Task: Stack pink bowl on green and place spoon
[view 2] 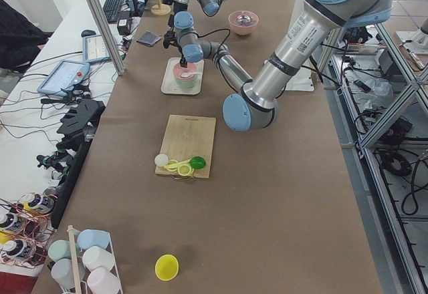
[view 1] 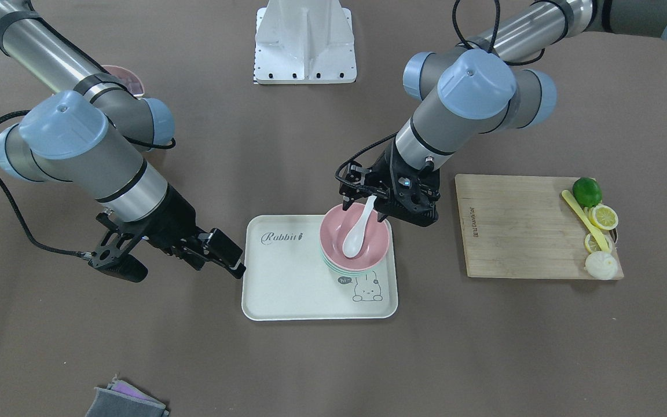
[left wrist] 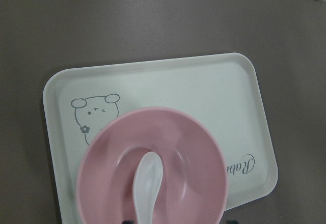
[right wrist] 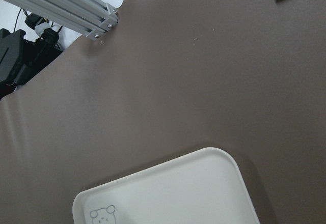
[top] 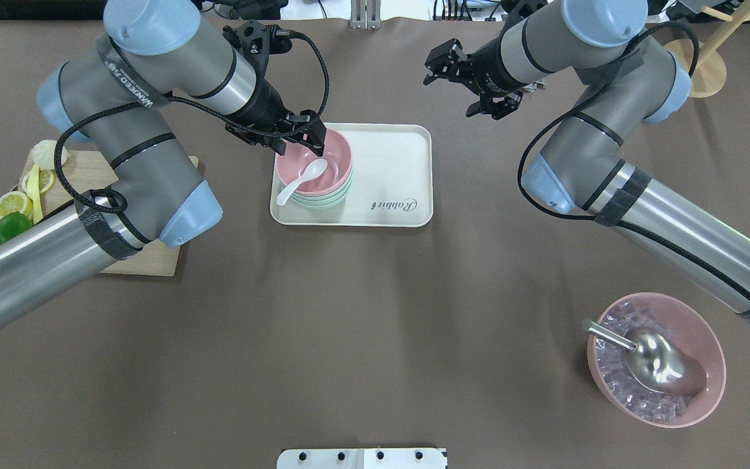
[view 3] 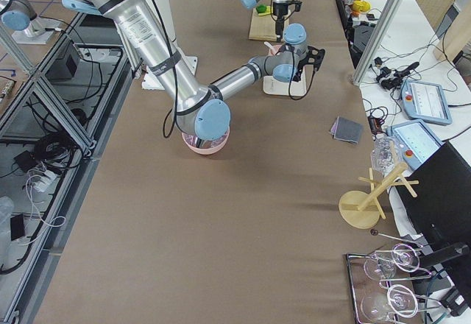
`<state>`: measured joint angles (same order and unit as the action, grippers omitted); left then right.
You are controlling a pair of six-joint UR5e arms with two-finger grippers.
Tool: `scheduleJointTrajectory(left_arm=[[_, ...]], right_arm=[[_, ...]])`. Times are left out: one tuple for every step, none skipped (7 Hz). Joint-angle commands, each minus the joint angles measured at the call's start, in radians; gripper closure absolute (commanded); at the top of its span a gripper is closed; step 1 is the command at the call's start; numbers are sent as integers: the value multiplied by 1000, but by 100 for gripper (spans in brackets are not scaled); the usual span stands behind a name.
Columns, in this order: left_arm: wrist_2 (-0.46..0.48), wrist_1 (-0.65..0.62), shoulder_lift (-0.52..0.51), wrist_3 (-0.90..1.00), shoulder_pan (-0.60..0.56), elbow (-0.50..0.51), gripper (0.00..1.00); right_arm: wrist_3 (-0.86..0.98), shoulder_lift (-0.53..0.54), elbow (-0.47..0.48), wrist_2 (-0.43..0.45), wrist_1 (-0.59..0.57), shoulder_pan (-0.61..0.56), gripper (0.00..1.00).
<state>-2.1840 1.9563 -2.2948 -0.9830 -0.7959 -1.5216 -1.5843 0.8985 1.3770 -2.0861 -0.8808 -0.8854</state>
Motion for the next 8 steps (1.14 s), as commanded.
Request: scheduleJointTrajectory(left_arm=[[-2, 0, 8, 3, -2, -17, 2], [-3, -3, 18, 3, -5, -44, 2], [1, -3, 88, 1, -22, -111, 2], [-3, -8, 131, 3, -85, -132, 2], [4, -16, 196, 7, -162, -149, 2], [7, -45, 246, 146, -249, -150, 2], [15, -163, 274, 429, -364, -146, 2], [50, -306, 285, 754, -444, -144, 2]], right_arm=[[20, 8, 0, -85, -1, -59, 0], [23, 20, 2, -179, -6, -126, 0], [90, 63, 5, -283, -7, -201, 0], [224, 132, 16, -337, -6, -261, 0], [350, 193, 20, -330, -9, -289, 0], [497, 262, 10, -325, -13, -329, 0], [676, 325, 7, -322, -61, -367, 0], [852, 335, 10, -295, -178, -394, 0]])
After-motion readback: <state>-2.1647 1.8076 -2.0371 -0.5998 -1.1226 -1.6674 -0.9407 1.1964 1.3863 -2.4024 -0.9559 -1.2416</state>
